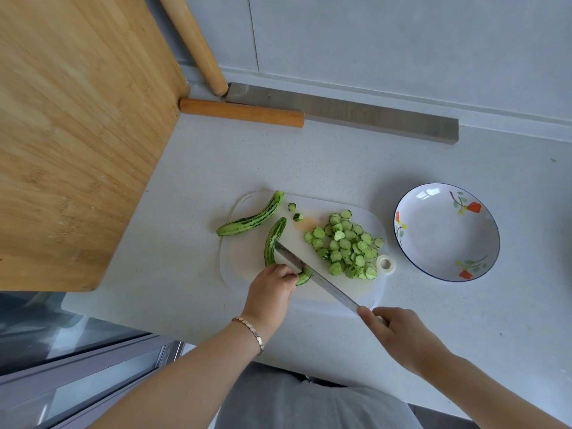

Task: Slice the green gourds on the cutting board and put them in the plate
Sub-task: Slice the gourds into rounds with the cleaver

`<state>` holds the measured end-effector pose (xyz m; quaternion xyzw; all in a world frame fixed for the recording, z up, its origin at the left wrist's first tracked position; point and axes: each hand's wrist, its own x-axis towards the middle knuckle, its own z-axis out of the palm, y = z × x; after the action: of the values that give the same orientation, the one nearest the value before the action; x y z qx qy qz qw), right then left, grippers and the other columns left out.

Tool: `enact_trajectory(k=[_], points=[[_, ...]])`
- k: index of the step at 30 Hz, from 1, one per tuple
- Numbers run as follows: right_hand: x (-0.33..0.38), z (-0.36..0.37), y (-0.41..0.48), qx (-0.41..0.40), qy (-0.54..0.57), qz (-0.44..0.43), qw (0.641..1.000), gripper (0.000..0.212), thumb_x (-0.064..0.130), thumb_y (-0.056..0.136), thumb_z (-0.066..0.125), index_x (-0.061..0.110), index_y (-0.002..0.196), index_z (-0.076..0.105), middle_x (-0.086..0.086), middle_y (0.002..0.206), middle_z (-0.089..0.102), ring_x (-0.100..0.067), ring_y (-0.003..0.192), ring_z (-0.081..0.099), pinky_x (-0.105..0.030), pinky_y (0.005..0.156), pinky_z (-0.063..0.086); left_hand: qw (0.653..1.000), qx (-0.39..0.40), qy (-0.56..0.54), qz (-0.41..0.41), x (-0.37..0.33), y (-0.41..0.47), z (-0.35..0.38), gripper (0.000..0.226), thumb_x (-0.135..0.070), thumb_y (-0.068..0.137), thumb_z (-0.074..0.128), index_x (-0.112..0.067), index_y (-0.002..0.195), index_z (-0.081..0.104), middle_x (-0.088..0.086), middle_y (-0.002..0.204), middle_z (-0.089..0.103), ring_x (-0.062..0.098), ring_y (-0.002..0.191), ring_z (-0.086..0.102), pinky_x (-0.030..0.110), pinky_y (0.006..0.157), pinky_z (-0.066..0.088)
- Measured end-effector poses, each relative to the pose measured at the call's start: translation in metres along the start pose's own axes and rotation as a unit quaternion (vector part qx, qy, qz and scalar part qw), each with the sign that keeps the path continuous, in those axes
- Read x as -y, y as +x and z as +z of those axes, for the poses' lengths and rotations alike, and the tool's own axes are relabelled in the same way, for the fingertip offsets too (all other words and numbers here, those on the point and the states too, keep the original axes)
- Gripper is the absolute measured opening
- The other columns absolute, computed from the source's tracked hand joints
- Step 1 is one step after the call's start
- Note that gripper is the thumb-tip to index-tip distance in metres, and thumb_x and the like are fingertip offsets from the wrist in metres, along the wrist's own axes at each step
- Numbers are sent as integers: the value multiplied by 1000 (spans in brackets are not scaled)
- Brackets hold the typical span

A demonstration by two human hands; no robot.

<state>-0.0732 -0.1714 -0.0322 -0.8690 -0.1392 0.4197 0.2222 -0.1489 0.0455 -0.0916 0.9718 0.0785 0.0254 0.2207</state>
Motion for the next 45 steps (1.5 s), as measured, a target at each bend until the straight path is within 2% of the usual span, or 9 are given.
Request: enact_trajectory(k=[4,8,11,17,25,35,40,45], points=[[-2,9,2,0,8,11,1000,54,52,91,42,15,56,26,6,49,26,-9,44,22,-20,48,22,1000,-1,-4,-2,0,-1,2,28,6,44,86,-8,63,71,0,64,61,21,58,59,18,46,43],[-5,10,2,6,69,38,997,52,55,90,42,13,61,33,1,53,31,-13,48,26,-25,53,27,1000,-6,-11,-4,1,-2,4,27,6,47,86,-6,67,72,2,67,62,22,60,60,19,47,46],[-7,5,-1,9,84,37,996,51,55,89,43,11,64,38,2,52,30,-12,47,25,-24,50,26,1000,-10,-9,1,1,-2,4,28,6,46,86,-5,69,73,3,68,63,23,61,61,20,46,47],[-3,0,-7,17,69,12,997,51,55,89,42,11,64,38,2,52,29,-11,46,24,-23,49,25,1000,-8,-6,4,0,-2,3,30,5,44,87,-7,68,73,2,67,62,21,60,61,19,47,46],[0,5,-2,7,16,2,1000,53,52,91,42,15,57,27,5,50,26,-8,44,21,-18,46,23,1000,-14,-10,0,0,-3,2,30,6,45,87,-7,68,73,2,68,63,22,61,61,19,45,45],[-5,7,3,8,78,33,996,51,55,90,43,12,63,36,4,51,29,-10,43,23,-22,48,24,999,-23,-29,20,8,-6,2,34,11,49,83,-6,77,74,2,75,65,20,69,60,20,47,50],[-3,1,-4,16,54,12,998,51,56,89,40,11,65,39,5,50,28,-7,41,22,-19,47,24,1000,3,-23,4,10,-3,5,36,14,40,84,-5,68,72,2,71,64,21,65,62,22,41,49],[1,1,-5,20,26,2,999,52,57,89,38,13,61,34,3,52,30,-8,44,23,-21,49,24,1000,1,-26,3,8,-3,5,36,14,40,84,-5,68,72,2,71,64,21,64,62,22,40,49]])
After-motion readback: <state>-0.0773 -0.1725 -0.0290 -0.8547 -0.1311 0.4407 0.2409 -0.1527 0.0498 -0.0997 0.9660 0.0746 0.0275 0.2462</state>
